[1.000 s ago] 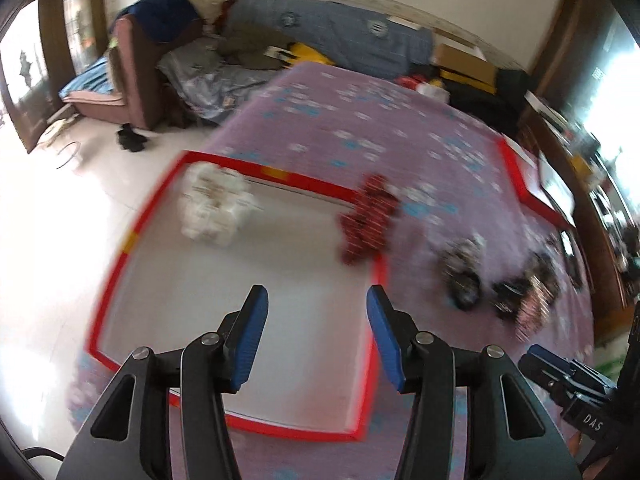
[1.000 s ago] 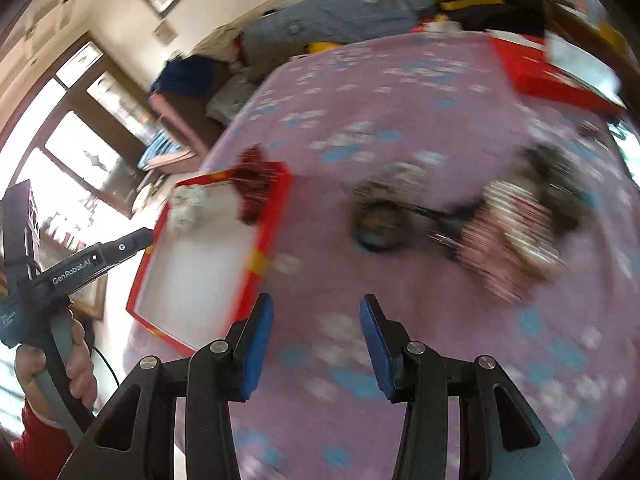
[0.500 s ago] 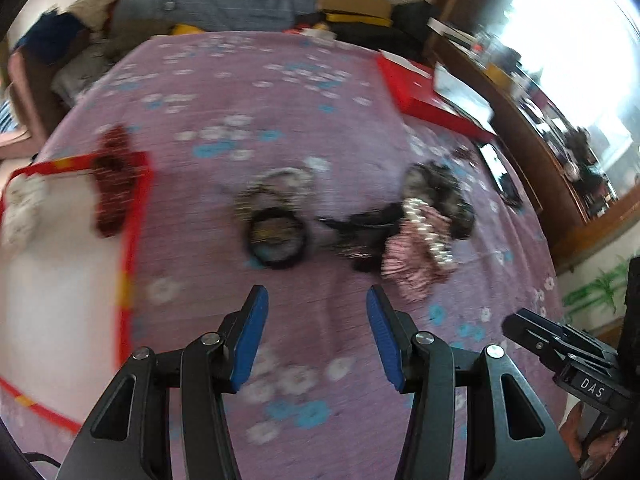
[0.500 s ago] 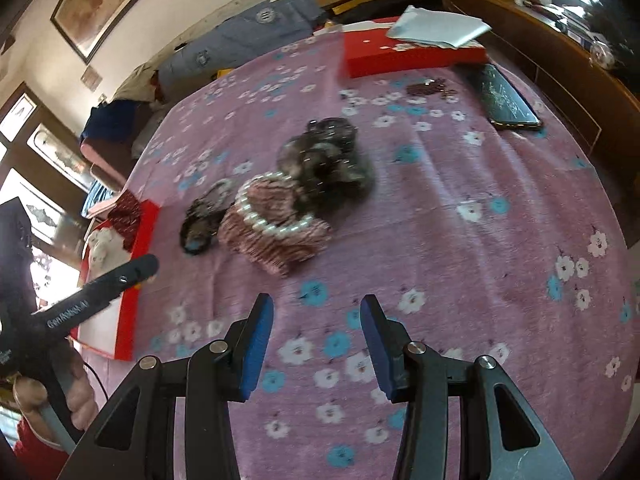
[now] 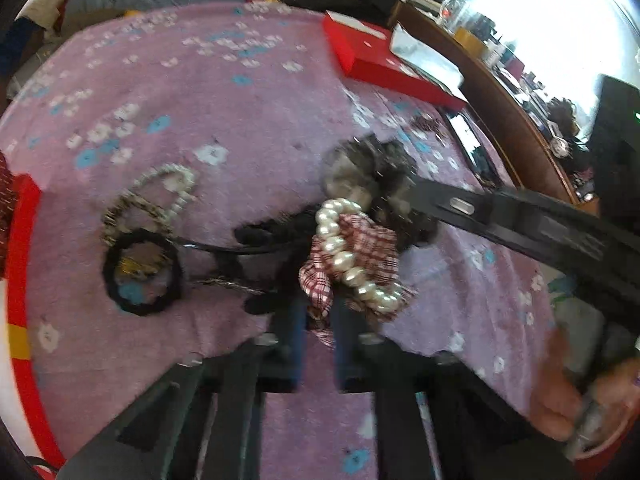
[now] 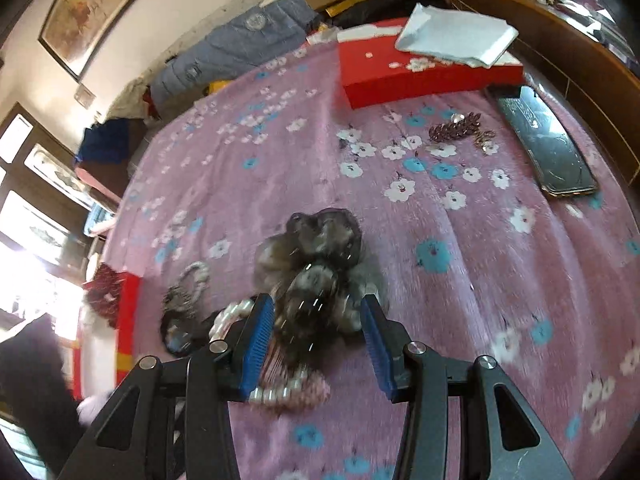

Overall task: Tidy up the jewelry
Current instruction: 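Grasp the red plaid scrunchie with the left tool while the right grasps the dark sheer scrunchie, then carry both scrunchies into the tray and open both tools to release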

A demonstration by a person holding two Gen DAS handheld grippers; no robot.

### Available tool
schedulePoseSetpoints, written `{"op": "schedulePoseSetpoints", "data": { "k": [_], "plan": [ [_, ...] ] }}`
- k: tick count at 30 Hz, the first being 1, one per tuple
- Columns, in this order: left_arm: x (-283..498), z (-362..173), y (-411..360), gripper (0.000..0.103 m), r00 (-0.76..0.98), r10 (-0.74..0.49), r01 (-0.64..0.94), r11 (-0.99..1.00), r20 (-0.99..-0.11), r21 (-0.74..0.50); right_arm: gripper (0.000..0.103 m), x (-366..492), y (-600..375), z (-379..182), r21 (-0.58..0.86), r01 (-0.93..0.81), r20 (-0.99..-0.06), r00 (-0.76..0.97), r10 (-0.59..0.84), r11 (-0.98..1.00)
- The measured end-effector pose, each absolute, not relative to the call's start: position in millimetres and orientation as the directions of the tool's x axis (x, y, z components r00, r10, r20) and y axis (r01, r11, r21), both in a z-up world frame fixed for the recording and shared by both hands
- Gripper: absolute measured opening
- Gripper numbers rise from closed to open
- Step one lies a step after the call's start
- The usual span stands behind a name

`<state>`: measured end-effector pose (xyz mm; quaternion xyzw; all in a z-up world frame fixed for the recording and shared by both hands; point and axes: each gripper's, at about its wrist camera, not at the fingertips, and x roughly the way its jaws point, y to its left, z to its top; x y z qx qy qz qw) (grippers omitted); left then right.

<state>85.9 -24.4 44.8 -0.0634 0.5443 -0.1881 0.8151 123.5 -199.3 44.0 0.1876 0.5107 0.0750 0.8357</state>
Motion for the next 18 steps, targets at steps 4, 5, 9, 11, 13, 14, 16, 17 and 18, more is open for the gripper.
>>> {"op": "schedulePoseSetpoints", "data": {
  "k": [4, 5, 9, 11, 13, 14, 16, 17, 18],
  "plan": [
    [70, 52, -29, 0.005, 0.322, -0.385, 0.254, 0.915, -0.865, -0.313, 0.014, 134, -209, 24, 0.445, 0.114, -0.829, 0.427, 0.36, 0.888],
    [64, 56, -28, 0.005, 0.316, -0.391, 0.257, 0.912, -0.865, -0.318, 0.011, 130, -214, 24, 0.47, 0.127, -0.82, 0.43, 0.379, 0.874],
    [32, 74, -15, 0.005, 0.313, -0.401, 0.259, 0.908, -0.861, -0.329, 0.008, 103, -226, 31, 0.477, 0.128, -0.816, 0.432, 0.384, 0.87],
    [14, 86, -4, 0.005, 0.334, -0.395, 0.263, 0.911, -0.856, -0.318, 0.008, 81, -230, 36, 0.459, 0.115, -0.822, 0.432, 0.372, 0.881],
    [-3, 99, 11, 0.005, 0.362, -0.381, 0.257, 0.918, -0.851, -0.302, 0.008, 56, -235, 45, 0.445, 0.097, -0.823, 0.437, 0.364, 0.89],
    [-9, 103, 18, 0.005, 0.37, -0.38, 0.252, 0.92, -0.848, -0.302, 0.008, 44, -238, 48, 0.442, 0.089, -0.821, 0.44, 0.363, 0.893],
    [-21, 111, 38, 0.005, 0.387, -0.374, 0.226, 0.925, -0.843, -0.306, 0.008, 18, -242, 54, 0.445, 0.078, -0.816, 0.445, 0.369, 0.892],
    [-25, 113, 45, 0.005, 0.392, -0.368, 0.215, 0.928, -0.843, -0.306, 0.008, 7, -244, 56, 0.452, 0.076, -0.813, 0.444, 0.376, 0.889],
    [-29, 114, 55, 0.005, 0.397, -0.359, 0.198, 0.932, -0.845, -0.303, 0.008, -3, -245, 57, 0.463, 0.076, -0.81, 0.442, 0.386, 0.883]
  ]
}}
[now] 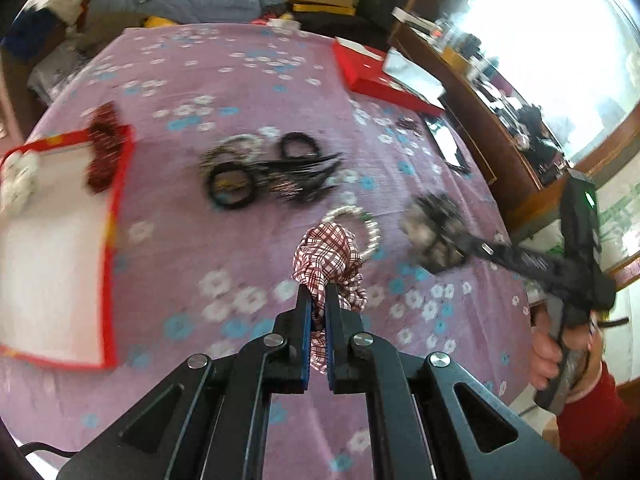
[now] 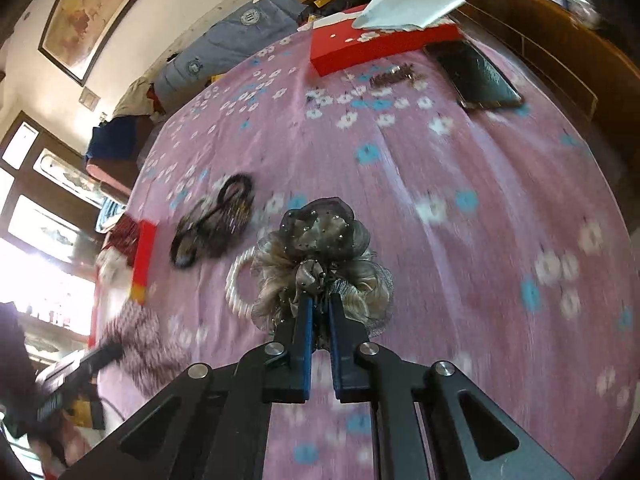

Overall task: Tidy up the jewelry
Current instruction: 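Carry both scrunchies into the tray and open both tools to release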

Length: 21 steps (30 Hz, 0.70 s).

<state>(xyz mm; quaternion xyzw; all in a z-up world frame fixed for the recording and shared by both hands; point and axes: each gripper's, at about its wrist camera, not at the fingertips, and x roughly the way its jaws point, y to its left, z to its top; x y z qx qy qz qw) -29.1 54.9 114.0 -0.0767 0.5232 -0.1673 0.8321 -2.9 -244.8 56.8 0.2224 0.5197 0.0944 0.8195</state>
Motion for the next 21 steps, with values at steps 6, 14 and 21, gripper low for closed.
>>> {"op": "schedulePoseSetpoints", "data": {
  "k": [6, 14, 21],
  "plan": [
    [-51, 123, 98, 0.005, 0.446, -0.311, 0.104, 0.95, -0.839, -0.296, 0.008, -40, -234, 63, 0.48, 0.06, -0.799, 0.442, 0.408, 0.875],
    [-67, 132, 133, 0.005, 0.496, -0.257, 0.032, 0.96, -0.83, -0.278, 0.008, -45, -190, 75, 0.477, -0.037, -0.786, 0.429, 0.445, 0.878],
    [-74, 140, 157, 0.005, 0.523, -0.203, -0.004, 0.971, -0.828, -0.241, 0.008, -41, -145, 80, 0.479, -0.104, -0.782, 0.4, 0.477, 0.872]
  ]
}}
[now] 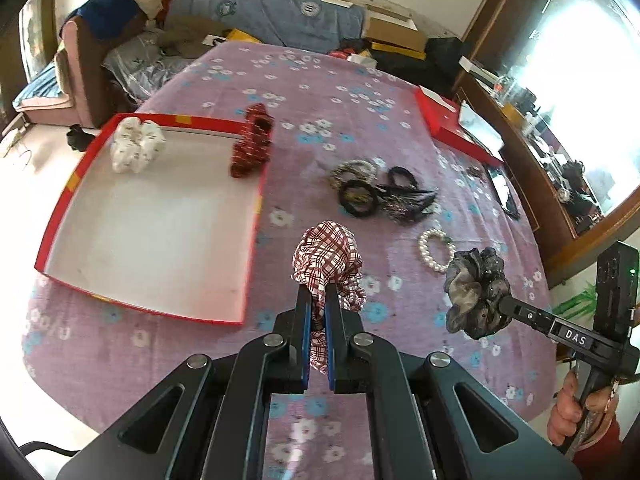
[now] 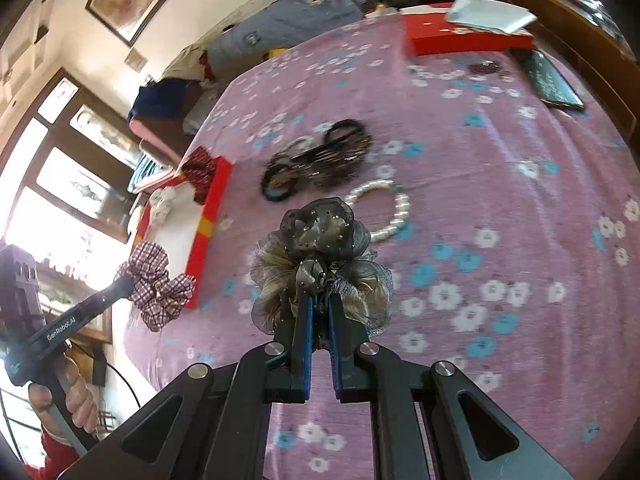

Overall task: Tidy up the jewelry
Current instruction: 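Carry both scrunchies into the tray and open both tools to release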

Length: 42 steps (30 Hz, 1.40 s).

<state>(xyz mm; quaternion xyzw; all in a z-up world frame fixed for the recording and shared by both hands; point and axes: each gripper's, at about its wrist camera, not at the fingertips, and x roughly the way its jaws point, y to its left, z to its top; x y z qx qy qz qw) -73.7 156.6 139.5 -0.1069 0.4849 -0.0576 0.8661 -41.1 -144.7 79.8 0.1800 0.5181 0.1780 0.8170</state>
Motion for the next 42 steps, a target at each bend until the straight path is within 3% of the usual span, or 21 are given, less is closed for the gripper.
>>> {"op": "schedulePoseSetpoints", "data": {
  "k": [10, 22, 42],
  "plan": [
    [-74, 145, 216, 0.005, 0.531, -0.119, -0.113, 0.971, -0.839, -0.209, 0.008, -32, -68, 86, 0.476, -0.219, -0.78, 0.341, 0.524, 0.852],
    [-61, 141, 264, 0.006, 0.507, 0.033, -0.164, 0.985, -0.861, -0.058, 0.009, -13, 6, 85, 0.478, -0.297, -0.786, 0.275, 0.553, 0.827],
    [-27, 104, 338, 0.006, 0.437, 0.0, -0.25, 0.96, -0.9, -0.122, 0.009, 21, 113, 83, 0.423, -0.419, -0.82, 0.201, 0.536, 0.803]
  ]
}}
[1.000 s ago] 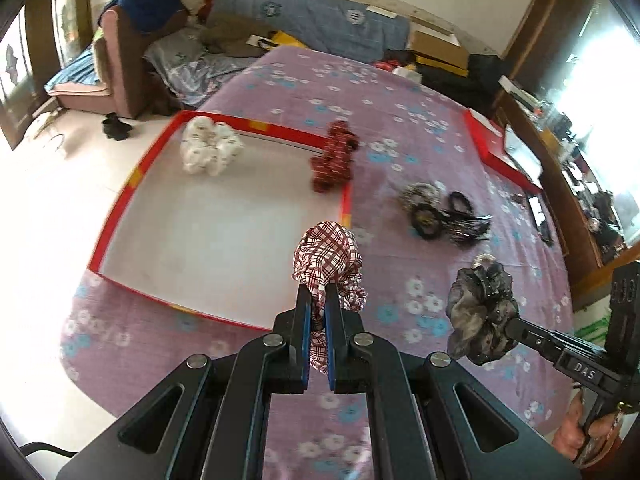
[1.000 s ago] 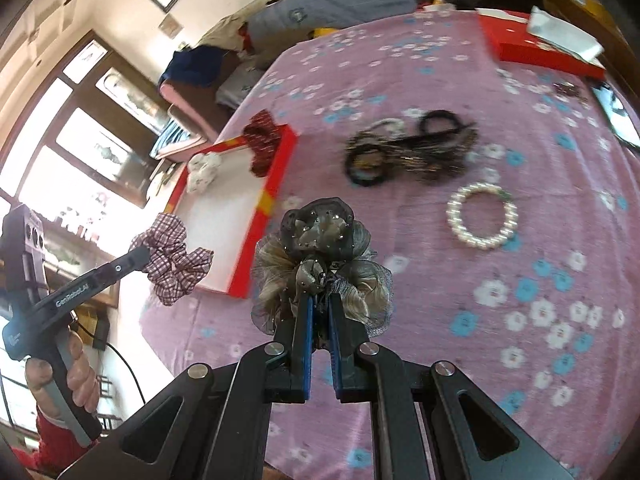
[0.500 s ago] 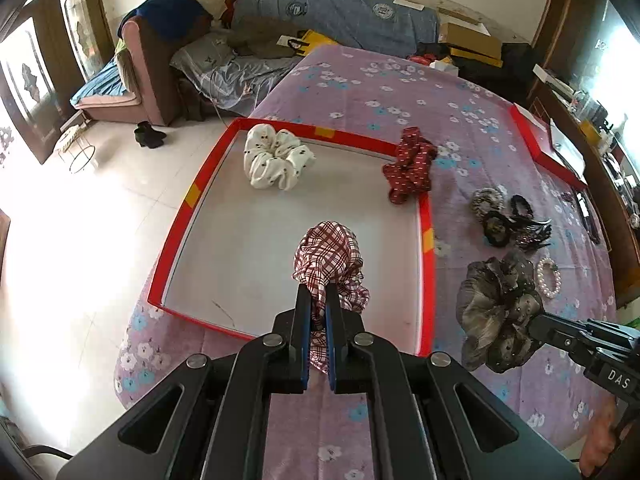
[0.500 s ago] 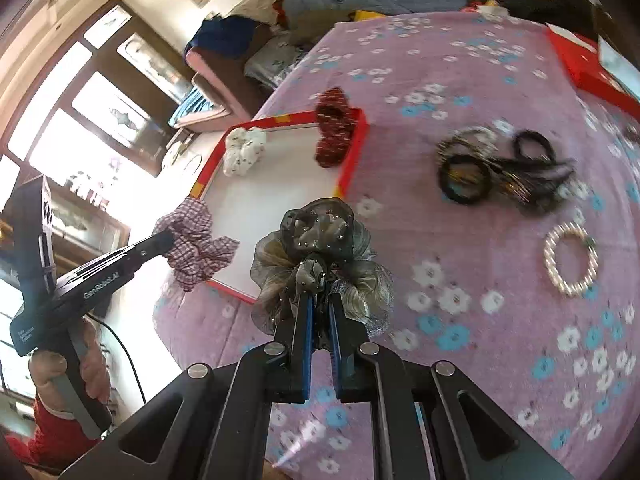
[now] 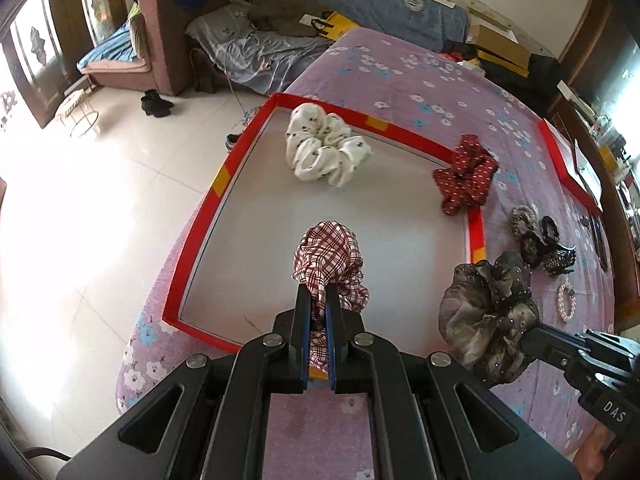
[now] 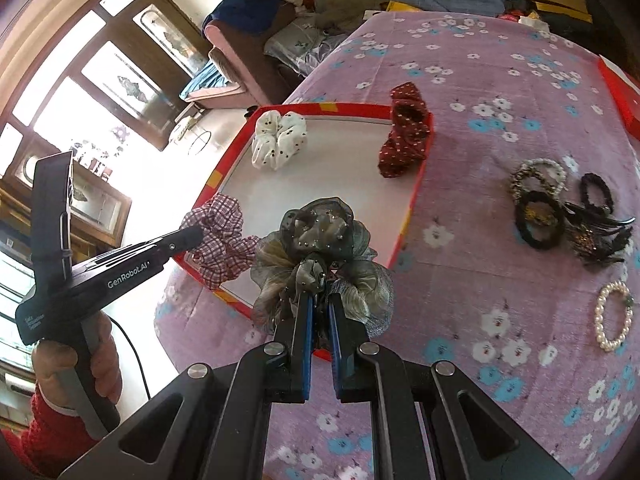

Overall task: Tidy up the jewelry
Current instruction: 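Carry both scrunchies into the tray and open both tools to release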

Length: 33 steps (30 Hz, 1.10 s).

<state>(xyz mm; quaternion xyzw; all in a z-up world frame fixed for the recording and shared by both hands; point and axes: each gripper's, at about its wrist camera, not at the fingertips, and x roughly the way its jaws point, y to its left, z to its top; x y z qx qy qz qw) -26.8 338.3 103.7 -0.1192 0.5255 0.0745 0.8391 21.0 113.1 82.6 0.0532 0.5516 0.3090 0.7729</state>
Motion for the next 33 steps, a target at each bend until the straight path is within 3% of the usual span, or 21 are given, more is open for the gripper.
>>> {"op": "schedulePoseSetpoints", "data": {
  "k": [22, 29, 31, 33],
  "plan": [
    [-18, 69, 392, 0.007, 0.357, 0.058, -0.337, 0.939, -0.932, -0.071, 0.011, 30, 152, 43, 0.347, -0.409, -0.875, 0.183, 0.449, 0.844],
    [-12, 71, 394, 0.016, 0.349, 0.047, -0.343, 0.936, -0.936, -0.081, 0.012, 30, 153, 36, 0.345, -0.391, -0.881, 0.18, 0.438, 0.853],
    [-11, 76, 395, 0.023, 0.353, 0.038, -0.354, 0.931, -0.935, -0.095, 0.012, 29, 153, 36, 0.345, -0.388, -0.881, 0.18, 0.438, 0.855],
    [-13, 83, 396, 0.033, 0.372, 0.038, -0.367, 0.924, -0.927, -0.109, 0.024, 29, 153, 37, 0.351, -0.387, -0.878, 0.18, 0.443, 0.853]
  ]
}}
